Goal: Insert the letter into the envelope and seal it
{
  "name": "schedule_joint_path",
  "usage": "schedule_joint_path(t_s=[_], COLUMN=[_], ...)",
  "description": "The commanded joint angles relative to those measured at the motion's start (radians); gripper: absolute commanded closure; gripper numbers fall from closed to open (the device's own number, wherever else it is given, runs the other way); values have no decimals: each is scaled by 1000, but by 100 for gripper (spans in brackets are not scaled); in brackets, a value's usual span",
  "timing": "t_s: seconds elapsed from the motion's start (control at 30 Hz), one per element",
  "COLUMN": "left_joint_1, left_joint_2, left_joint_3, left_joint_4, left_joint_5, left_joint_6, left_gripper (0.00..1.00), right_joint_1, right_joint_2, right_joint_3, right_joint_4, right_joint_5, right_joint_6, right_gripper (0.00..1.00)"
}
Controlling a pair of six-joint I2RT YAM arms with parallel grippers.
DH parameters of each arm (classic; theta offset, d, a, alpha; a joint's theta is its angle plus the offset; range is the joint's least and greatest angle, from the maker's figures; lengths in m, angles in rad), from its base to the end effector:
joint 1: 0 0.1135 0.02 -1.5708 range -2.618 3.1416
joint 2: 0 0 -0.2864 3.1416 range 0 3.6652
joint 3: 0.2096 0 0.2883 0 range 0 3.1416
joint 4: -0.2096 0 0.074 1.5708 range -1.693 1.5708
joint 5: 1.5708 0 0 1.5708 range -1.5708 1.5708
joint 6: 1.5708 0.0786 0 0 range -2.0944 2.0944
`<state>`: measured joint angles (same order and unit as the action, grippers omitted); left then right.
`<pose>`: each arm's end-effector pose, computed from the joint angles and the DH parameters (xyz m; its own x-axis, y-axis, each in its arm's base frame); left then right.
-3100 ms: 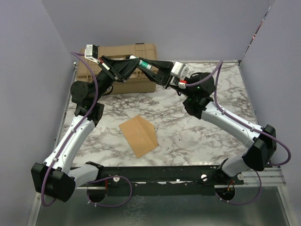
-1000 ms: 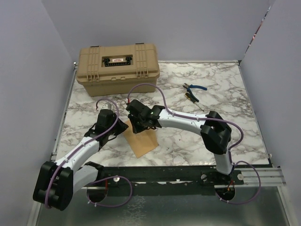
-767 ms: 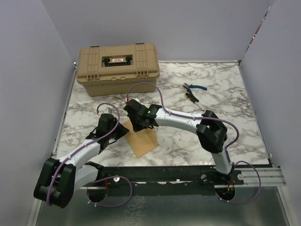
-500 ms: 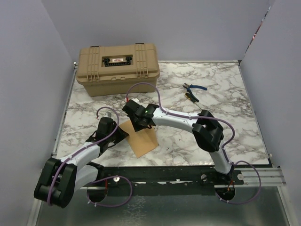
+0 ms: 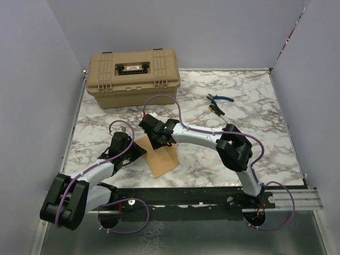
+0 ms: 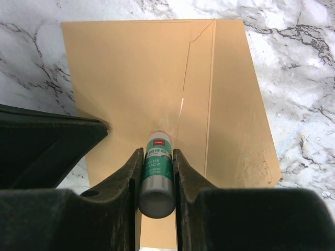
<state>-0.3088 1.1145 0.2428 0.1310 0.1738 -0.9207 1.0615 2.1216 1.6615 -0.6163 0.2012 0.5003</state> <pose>0.2178 -0.0837 0.0912 -0.7242 -0.5919 -0.3538 -0.2570 0.7077 -0.6581 0.2677 0.4471 0.1531 -0.7648 -0.4055 -0.5007 -0.5042 0.8605 0.0733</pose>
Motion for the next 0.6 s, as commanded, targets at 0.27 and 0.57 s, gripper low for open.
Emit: schedule_joint_path(t_s=[0.27, 0.57], left_joint_1=[5, 6], left_joint_2=[-125, -39], left_joint_3=[41, 56], left_joint_4=[-11, 51], left_joint_5=[17, -20], left_joint_6=[-59, -51], left_gripper=[87, 76], right_joint_1=[40, 38], right_joint_2=[-13, -3], right_joint_3=[-159, -102], right_joint_4=[63, -34], right_joint_5=[-8, -21], right_joint_6=[-104, -40], right_gripper=[100, 100])
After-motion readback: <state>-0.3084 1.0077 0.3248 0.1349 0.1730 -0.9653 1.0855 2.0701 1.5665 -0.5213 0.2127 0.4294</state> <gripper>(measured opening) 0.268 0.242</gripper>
